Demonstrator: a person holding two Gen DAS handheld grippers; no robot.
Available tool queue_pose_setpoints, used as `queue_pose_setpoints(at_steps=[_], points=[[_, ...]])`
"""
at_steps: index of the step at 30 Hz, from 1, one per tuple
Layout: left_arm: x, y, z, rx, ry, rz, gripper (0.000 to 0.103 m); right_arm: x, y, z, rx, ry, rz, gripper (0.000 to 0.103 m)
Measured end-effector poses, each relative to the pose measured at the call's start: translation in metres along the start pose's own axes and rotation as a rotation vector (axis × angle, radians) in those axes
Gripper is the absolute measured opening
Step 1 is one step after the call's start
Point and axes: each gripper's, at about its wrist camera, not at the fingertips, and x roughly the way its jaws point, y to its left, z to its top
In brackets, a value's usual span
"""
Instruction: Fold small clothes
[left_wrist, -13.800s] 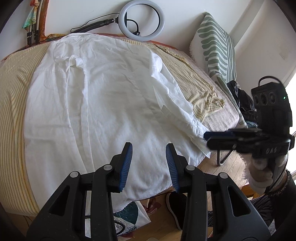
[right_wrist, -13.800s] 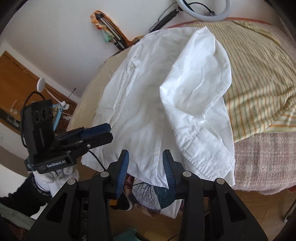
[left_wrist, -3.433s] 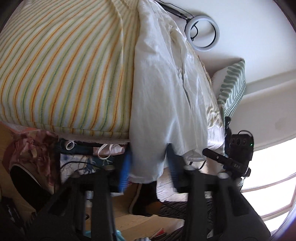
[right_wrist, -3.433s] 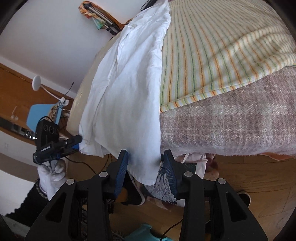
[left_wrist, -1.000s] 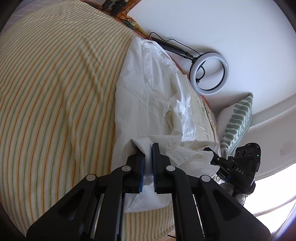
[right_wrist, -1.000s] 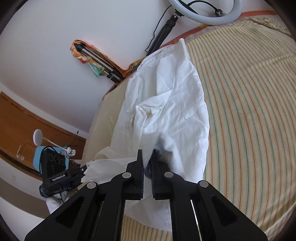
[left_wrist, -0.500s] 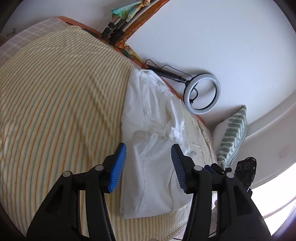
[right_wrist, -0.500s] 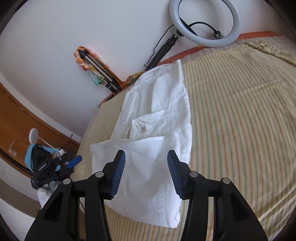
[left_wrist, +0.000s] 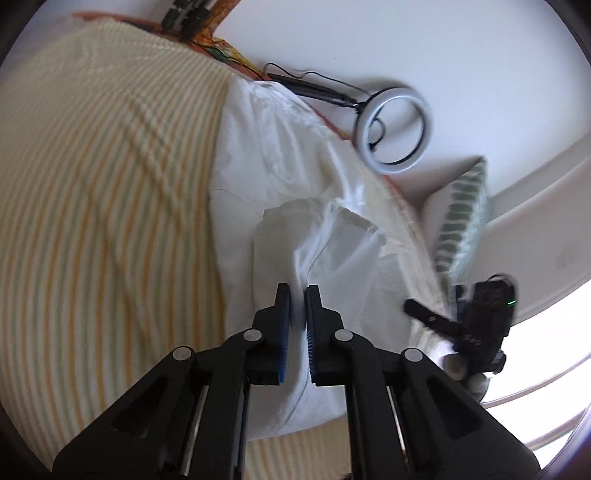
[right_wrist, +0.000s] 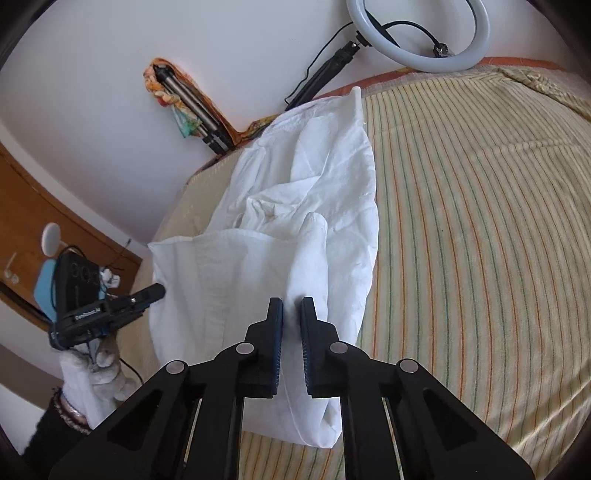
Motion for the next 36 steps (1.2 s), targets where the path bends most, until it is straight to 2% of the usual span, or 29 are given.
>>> queue_pose_setpoints(at_steps=[2,5,7,8,11,14,18,20,23,25,27,28,29,32,34,36], points=[[0.003,0.005,0.007,0.005,0.019,-0.023,0.006,-0.011,-0.010,0.000,0.028,-0.045,0.051,0.006],[0.020,0.026,0.012,-0.031,0.060,0.044,0.006,-0.012,-0.025,-0.002,0.064,-0.069,0.088,0.006],[0.026,0.039,0.012,-0.072,0.074,0.054,0.008,-0.004,-0.032,-0.005,0.090,-0.071,0.096,0.006],[0.026,0.038,0.013,-0.061,0.071,0.065,0.008,0.000,-0.034,-0.006,0.096,-0.066,0.086,0.006],[0.023,0.023,0.012,0.026,0.054,0.121,0.009,0.010,-0.029,-0.005,0.056,-0.047,0.007,0.006],[0.015,0.015,0.010,0.056,0.035,0.179,0.020,0.011,-0.020,-0.002,0.017,-0.042,-0.096,0.006],[-0.004,0.001,0.014,0.099,-0.033,0.226,0.021,0.000,-0.001,0.003,-0.055,-0.058,-0.270,0.006],[-0.016,-0.007,0.018,0.120,-0.071,0.248,0.021,-0.008,0.001,0.006,-0.053,-0.058,-0.294,0.007],[-0.028,-0.015,0.028,0.121,-0.115,0.243,0.022,-0.021,-0.002,0.015,-0.005,-0.051,-0.222,0.007],[-0.029,-0.019,0.038,0.131,-0.120,0.246,0.022,-0.029,0.002,0.028,0.001,-0.084,-0.194,0.007],[-0.028,-0.022,0.050,0.147,-0.115,0.256,0.025,-0.034,0.005,0.042,-0.001,-0.092,-0.144,0.018],[-0.028,-0.024,0.059,0.155,-0.114,0.257,0.030,-0.034,0.007,0.049,-0.012,-0.084,-0.135,0.030],[-0.026,-0.025,0.066,0.160,-0.114,0.259,0.032,-0.034,0.008,0.058,-0.033,-0.078,-0.138,0.038],[-0.018,-0.025,0.096,0.179,-0.116,0.265,0.034,-0.028,0.013,0.084,-0.098,-0.057,-0.147,0.038],[-0.005,-0.021,0.117,0.178,-0.105,0.255,0.042,-0.019,0.011,0.104,-0.135,-0.039,-0.124,0.038],[0.009,-0.012,0.136,0.166,-0.106,0.265,0.043,-0.007,0.004,0.121,-0.159,-0.021,-0.113,0.039]])
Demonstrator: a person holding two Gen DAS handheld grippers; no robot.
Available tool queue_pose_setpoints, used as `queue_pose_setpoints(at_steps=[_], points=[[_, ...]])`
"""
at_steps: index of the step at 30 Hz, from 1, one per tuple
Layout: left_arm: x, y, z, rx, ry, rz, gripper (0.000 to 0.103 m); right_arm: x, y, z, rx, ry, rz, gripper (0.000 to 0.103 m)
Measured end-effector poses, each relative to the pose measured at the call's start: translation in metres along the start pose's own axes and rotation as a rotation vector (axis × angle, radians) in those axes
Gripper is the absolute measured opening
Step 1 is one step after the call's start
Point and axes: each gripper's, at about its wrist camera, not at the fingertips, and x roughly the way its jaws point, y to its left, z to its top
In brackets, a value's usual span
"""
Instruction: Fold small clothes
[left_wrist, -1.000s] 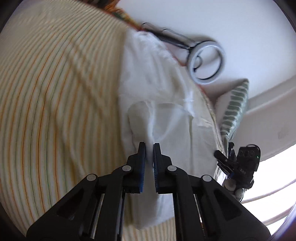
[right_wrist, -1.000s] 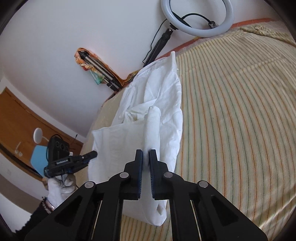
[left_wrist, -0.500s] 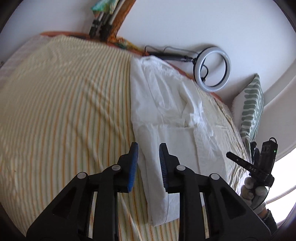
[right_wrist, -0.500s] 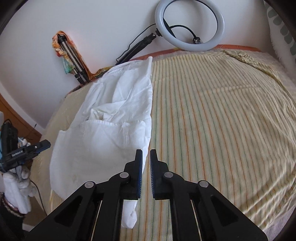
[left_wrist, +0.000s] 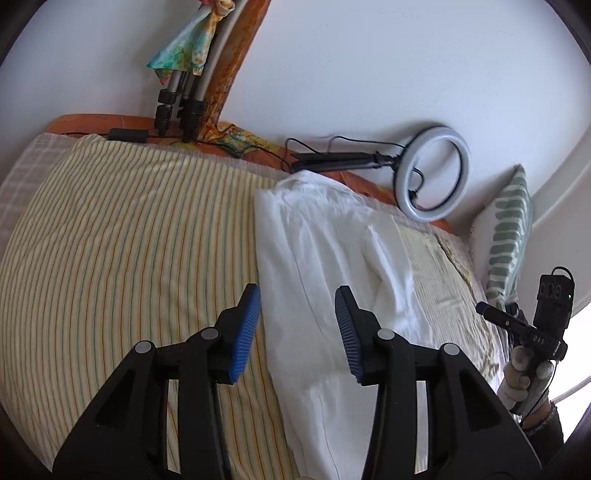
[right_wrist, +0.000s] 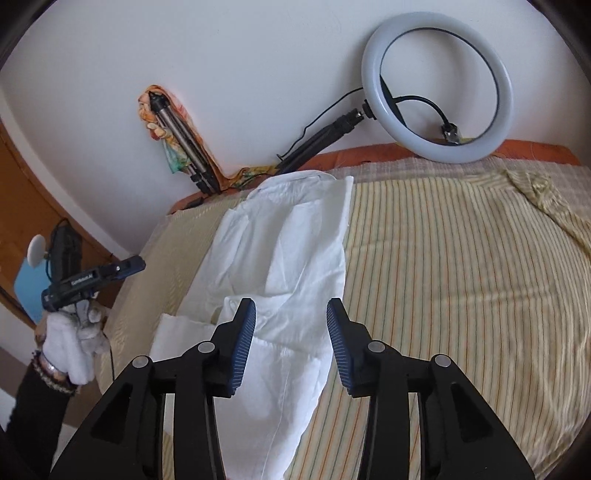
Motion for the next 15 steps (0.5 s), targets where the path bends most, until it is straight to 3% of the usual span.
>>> queue_pose_setpoints(at_steps=[6,10,15], points=[[0.063,0.027,0.033,-0.014,0.033,0.028,0.043,0.055,-0.023,0.035,-0.031,0.042,-0.023,0.039],[0.096,0.041,0.040,-0.005,0.061,0.030,0.043,0.088,-0.036,0.057,-0.042,0.050,-0.057,0.039],[0.124,0.046,0.041,0.024,0.084,0.043,0.043,0.122,-0.054,0.079,0.014,0.039,-0.026,0.039]])
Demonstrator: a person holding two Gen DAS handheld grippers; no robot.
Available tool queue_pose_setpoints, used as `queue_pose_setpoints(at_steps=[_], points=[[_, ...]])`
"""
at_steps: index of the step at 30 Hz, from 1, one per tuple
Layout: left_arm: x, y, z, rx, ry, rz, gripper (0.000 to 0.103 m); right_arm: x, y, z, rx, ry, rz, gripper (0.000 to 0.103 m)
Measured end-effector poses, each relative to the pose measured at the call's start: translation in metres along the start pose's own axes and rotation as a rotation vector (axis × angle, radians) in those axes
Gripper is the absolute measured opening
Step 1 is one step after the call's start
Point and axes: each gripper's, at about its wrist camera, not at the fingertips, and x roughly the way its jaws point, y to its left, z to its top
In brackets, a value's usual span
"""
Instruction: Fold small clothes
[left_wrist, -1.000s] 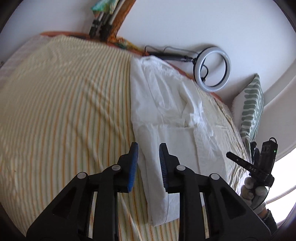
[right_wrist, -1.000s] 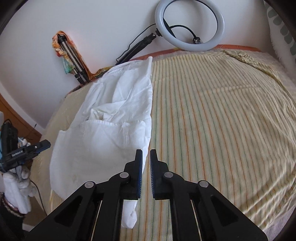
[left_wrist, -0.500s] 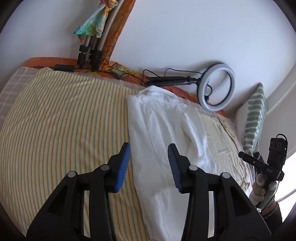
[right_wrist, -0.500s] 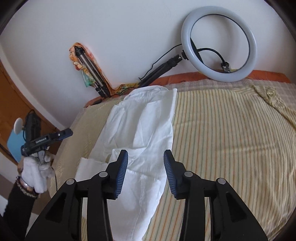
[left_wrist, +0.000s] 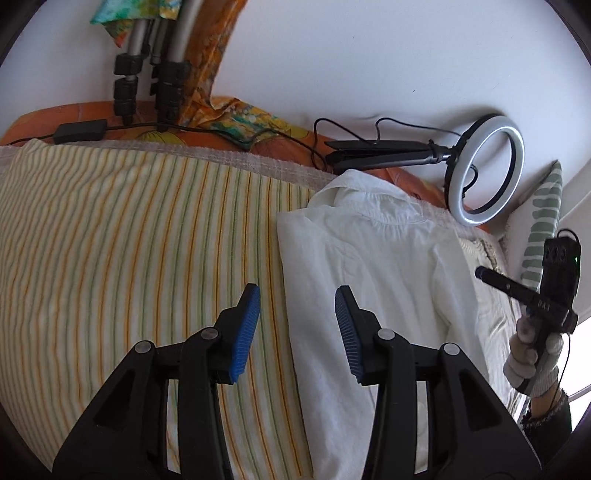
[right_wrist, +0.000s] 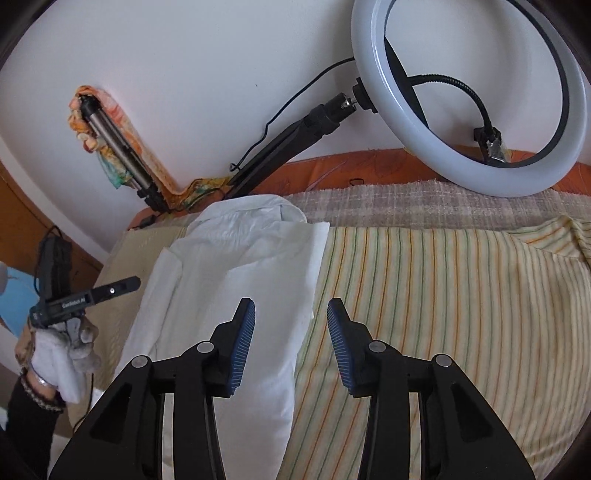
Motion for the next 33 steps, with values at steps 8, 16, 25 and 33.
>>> queue_pose_setpoints(at_steps=[8,16,25,33], points=[[0.019,-0.001,0.006,0.015,-0.010,-0.033,0.043,0.051,0.001,0.015,-0.075,0.052,-0.141,0.000],[0.026,-0.005,0.015,0.024,-0.015,-0.037,0.043,0.041,-0.014,0.020,-0.012,0.026,-0.013,0.011],[0.029,-0.022,0.017,0.084,-0.050,0.020,0.003,0.050,0.002,0.022,-0.097,0.017,-0.063,0.001],[-0.010,-0.047,0.011,0.157,-0.160,0.065,0.002,0.000,0.021,0.019,-0.177,-0.119,-0.089,0.000]])
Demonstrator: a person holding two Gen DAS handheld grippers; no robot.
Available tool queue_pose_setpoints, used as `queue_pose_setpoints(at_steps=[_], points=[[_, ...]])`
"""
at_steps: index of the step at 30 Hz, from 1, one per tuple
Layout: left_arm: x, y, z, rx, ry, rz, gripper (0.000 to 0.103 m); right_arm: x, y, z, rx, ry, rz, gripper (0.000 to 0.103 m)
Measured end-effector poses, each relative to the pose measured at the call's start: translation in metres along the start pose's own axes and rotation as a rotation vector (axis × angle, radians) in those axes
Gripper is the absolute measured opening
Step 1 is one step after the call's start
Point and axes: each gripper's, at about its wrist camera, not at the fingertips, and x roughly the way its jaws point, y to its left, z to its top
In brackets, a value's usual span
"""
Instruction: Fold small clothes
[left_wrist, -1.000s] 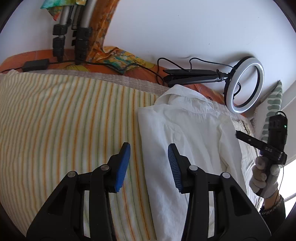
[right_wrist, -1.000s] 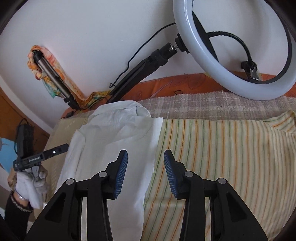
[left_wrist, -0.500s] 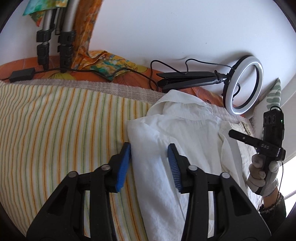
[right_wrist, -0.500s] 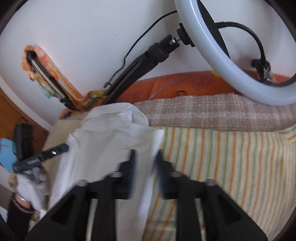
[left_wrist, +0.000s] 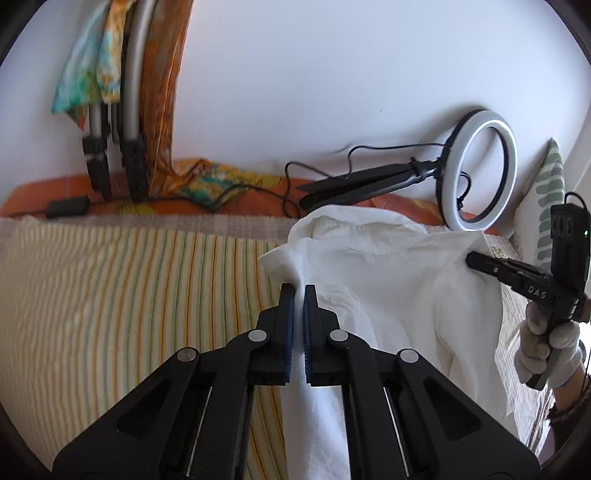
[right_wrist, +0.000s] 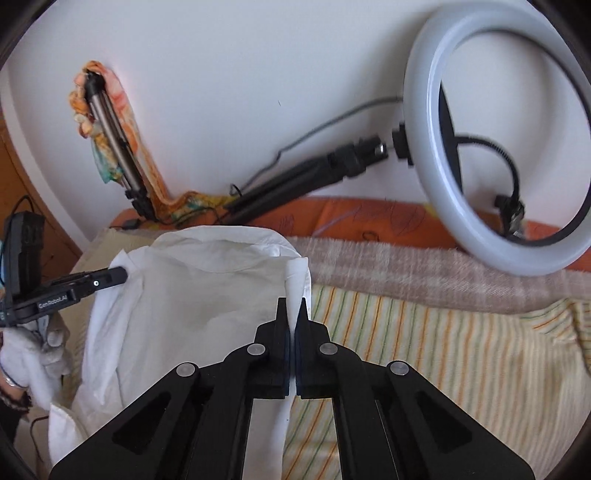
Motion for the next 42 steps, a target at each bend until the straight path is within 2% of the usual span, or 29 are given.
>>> queue_pose_setpoints(at_steps=[7,11,16,19,23,27,33,36,39,41,42], points=[[-0.062,-0.017,-0.001,0.048,-0.056,-0.032,0.002,-0.063,0.027,-0.003,-0.059,-0.070,0.005,0.000],[-0.102,-0.033,-0.015,0.083,-0.089,-0.035,0.000,-0.095,0.047,-0.014,-0.086,-0.100,0.003,0.000],[-0.143,-0.049,-0.057,0.105,-0.107,-0.047,0.000,-0.136,0.069,-0.048,-0.096,-0.119,0.033,0.000],[-0.161,-0.055,-0.083,0.101,-0.101,-0.051,0.000,-0.150,0.086,-0.075,-0.119,-0.108,0.017,0.000],[-0.181,-0.062,-0.127,0.124,-0.092,-0.021,0.000,-0.171,0.102,-0.118,-0.145,-0.108,-0.013,0.000],[-0.190,-0.062,-0.167,0.124,-0.068,-0.004,0.000,-0.181,0.102,-0.154,-0.117,-0.104,-0.013,0.000],[-0.202,-0.063,-0.226,0.148,-0.017,0.002,0.000,-0.189,0.116,-0.216,-0.187,-0.070,-0.099,0.003],[-0.216,-0.056,-0.248,0.124,-0.003,-0.023,0.000,-0.196,0.108,-0.237,-0.153,-0.040,-0.093,0.003],[-0.231,-0.041,-0.252,0.022,-0.012,-0.080,0.000,-0.209,0.095,-0.246,-0.070,-0.034,-0.067,0.010],[-0.232,-0.028,-0.245,-0.079,-0.002,-0.136,0.015,-0.218,0.083,-0.245,0.037,-0.051,0.010,0.030],[-0.231,-0.021,-0.240,-0.133,0.005,-0.166,0.035,-0.220,0.079,-0.246,0.085,-0.059,0.043,0.036]])
